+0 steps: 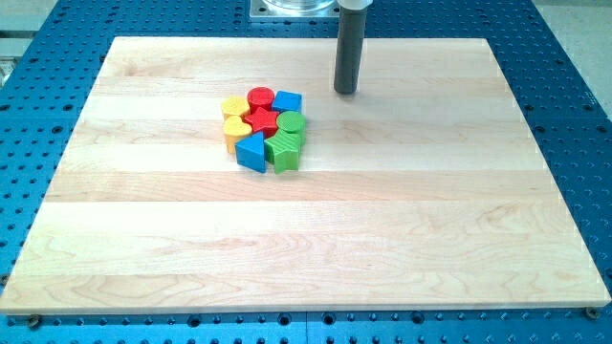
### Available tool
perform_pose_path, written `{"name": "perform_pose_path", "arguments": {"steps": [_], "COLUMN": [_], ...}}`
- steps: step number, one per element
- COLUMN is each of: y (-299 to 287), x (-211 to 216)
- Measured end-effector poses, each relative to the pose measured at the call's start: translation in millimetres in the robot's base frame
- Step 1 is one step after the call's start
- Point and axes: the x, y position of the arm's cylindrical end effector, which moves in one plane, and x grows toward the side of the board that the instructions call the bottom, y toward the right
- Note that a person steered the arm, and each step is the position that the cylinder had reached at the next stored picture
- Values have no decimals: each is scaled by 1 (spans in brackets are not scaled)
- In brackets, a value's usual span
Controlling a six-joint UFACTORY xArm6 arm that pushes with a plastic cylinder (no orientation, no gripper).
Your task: Place your arm parallel to the green circle
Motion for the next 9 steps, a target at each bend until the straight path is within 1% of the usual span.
{"name": "perform_pose_path", "arguments": {"steps": [1,2,3,4,5,6,7,8,9], "y": [-1,4,0,-16,-29,-42,-44,14,56], "x": [0,20,93,165,190,205,225,210,151]}}
